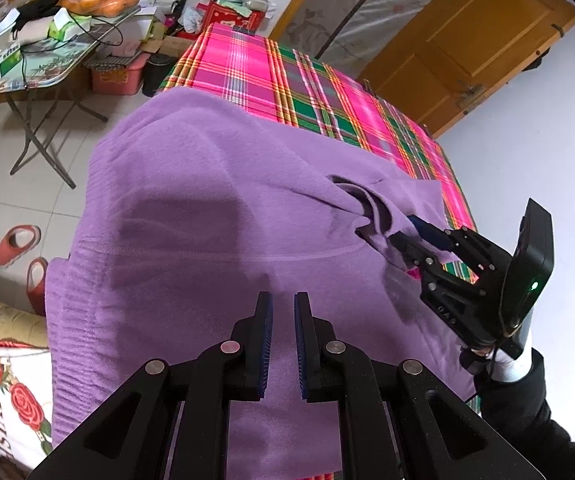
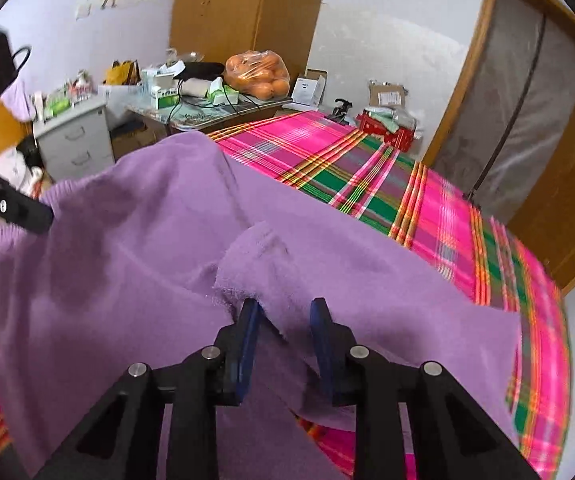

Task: Fold clothes
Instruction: 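Reach the right gripper to the sweatshirt sleeve beside the left gripper, then grasp the lilac sleeve cuff with the right gripper and pull it outward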

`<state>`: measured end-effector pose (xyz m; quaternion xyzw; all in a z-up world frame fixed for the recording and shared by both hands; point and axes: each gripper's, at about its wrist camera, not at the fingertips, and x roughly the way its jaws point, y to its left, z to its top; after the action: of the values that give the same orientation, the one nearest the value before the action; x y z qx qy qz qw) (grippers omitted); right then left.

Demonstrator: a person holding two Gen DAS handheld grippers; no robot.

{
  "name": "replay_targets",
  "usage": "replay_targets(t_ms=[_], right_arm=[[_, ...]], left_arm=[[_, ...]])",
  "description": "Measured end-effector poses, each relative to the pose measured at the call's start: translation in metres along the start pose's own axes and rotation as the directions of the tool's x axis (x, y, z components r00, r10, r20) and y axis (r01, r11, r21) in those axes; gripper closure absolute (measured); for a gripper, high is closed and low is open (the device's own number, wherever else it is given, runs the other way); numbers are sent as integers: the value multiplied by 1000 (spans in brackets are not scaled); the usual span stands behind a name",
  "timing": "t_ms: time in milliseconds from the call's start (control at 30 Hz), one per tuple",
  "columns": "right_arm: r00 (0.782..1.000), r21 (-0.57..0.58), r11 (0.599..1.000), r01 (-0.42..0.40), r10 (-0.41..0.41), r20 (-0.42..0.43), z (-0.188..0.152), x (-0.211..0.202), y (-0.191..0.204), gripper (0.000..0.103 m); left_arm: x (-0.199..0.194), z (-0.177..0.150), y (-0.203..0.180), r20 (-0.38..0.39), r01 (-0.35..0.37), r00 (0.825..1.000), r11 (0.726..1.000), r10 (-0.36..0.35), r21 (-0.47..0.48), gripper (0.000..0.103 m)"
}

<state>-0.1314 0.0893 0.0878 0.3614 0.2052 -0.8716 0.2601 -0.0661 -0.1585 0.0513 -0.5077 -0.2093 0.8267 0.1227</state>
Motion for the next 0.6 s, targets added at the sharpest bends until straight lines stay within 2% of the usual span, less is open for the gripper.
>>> replay_targets(t_ms=[133,200,233,333,500,600], right_arm=[[1000,-7,1000,-5,5,-18,2,10,0,75],[999,-24,1000,-15,14,-31,2,14,4,93],[999,-26,1000,-15,14,-31,3,16,4,98],[1000,25,999,-25,25,-3,5,10,-6,98],[996,172,984,41,-55,77,8,-16,-57,98],[985,302,947,108,-143,97,1,-35,-107,98]], left_arm=[[1,0,-2,-6,4,1000,1000,-4,8,92],[1,0,-1,-7,2,1000,1000,-2,6,92],[1,0,-1,-7,2,1000,1000,-2,4,92],[1,0,1,-7,0,1000,1000,0,-1,92],[3,-1,2,-15,-1,1000,1000,1,-2,92],[4,0,2,-17,-4,1000,1000,4,-3,92]])
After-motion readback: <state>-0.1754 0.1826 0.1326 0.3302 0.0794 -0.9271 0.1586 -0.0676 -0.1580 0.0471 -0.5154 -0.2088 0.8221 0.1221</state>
